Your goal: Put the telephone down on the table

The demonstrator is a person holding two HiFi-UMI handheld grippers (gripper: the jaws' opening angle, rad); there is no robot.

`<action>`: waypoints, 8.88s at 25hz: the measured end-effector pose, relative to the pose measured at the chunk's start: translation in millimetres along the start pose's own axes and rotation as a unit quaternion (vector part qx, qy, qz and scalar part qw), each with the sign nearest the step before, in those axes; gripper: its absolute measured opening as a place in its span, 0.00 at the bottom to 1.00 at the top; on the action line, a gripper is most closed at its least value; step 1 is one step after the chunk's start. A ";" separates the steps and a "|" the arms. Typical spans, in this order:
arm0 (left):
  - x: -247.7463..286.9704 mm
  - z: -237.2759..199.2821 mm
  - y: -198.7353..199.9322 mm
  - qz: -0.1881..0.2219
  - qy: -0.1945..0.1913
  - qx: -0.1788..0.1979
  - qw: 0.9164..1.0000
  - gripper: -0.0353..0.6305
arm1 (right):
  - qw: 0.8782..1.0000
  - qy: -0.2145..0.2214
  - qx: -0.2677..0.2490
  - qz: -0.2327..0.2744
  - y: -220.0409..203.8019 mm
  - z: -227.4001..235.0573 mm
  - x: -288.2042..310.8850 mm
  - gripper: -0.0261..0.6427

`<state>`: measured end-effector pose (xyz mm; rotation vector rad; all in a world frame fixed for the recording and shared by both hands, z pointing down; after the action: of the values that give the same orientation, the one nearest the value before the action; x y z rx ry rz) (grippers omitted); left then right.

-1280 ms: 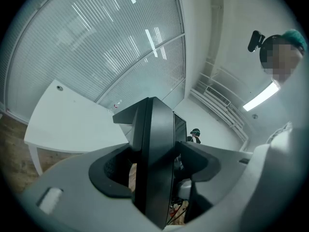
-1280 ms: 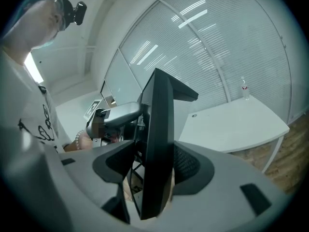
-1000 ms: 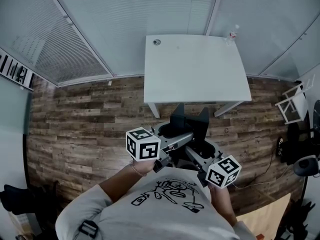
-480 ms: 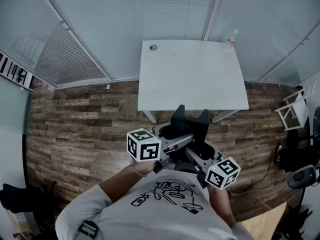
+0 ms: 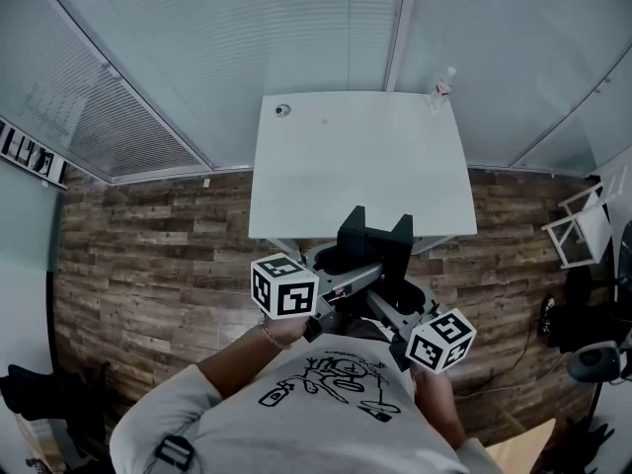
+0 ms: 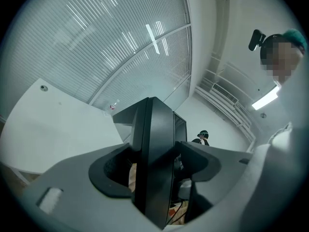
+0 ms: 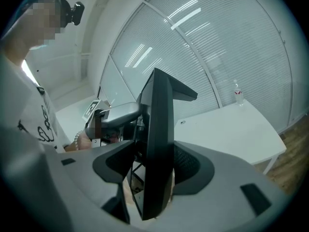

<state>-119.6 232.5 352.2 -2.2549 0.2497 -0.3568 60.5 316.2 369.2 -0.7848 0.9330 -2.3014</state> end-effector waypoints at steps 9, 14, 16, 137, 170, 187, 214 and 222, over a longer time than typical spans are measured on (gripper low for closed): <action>59.0 -3.6 13.9 0.001 0.009 -0.004 1.000 0.52 | 1.000 0.009 0.002 -0.006 31.7 52.6 -16.1 0.37; 82.4 -1.9 13.3 0.007 0.018 -0.003 1.000 0.52 | 1.000 0.015 0.001 -0.011 41.6 74.3 -25.4 0.37; 87.2 -1.5 11.5 0.009 0.022 -0.006 1.000 0.52 | 1.000 0.017 0.002 -0.015 42.9 79.0 -27.6 0.37; 200.5 -295.7 113.0 -0.001 0.094 -0.102 0.990 0.52 | 0.987 0.054 0.070 -0.138 164.2 301.9 221.0 0.37; 241.4 -402.7 35.7 -0.021 0.109 -0.142 0.984 0.52 | 0.977 0.047 0.113 -0.173 94.6 400.9 282.8 0.37; 258.6 -447.3 16.3 -0.028 0.114 -0.152 0.981 0.52 | 0.973 0.040 0.128 -0.187 77.6 438.2 311.7 0.37; 269.2 -449.2 19.1 -0.068 0.136 -0.164 0.975 0.52 | 0.961 0.020 0.162 -0.225 76.6 444.2 318.1 0.40; 251.3 -436.8 31.4 -0.072 0.192 -0.141 0.969 0.56 | 0.963 -0.043 0.102 -0.247 89.0 434.3 310.7 0.41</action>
<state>-31.6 -170.0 644.0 -2.4752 0.3557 -0.8873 163.0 -130.6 657.4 -1.1137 0.4843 -2.7013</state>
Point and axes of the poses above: the fingertips, and each gripper's own axes: x forward along the fingers, z to its right, y out of its top, the point moved 10 cm from there along -x, backward along the fingers, and after that the axes turned 7 degrees about x, right-handed, at the moved point
